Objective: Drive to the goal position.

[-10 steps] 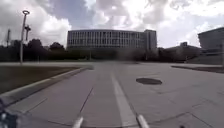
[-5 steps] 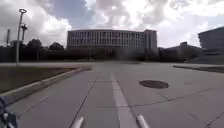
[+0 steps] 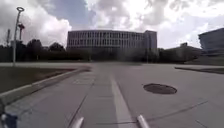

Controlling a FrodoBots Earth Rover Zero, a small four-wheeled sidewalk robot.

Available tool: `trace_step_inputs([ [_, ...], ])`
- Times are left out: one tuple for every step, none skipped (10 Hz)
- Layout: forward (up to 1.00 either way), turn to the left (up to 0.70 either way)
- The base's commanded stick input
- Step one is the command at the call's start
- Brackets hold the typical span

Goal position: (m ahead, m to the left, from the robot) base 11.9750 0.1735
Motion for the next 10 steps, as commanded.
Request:
trace_step_inputs([
  [0.7, 0.0],
  [0.7, 0.0],
  [0.7, 0.0],
  [0.7, 0.0],
  [0.7, 0.0],
  [0.7, 0.0],
  [0.7, 0.0],
  [0.7, 0.0],
  [0.7, 0.0],
  [0.7, 0.0],
])
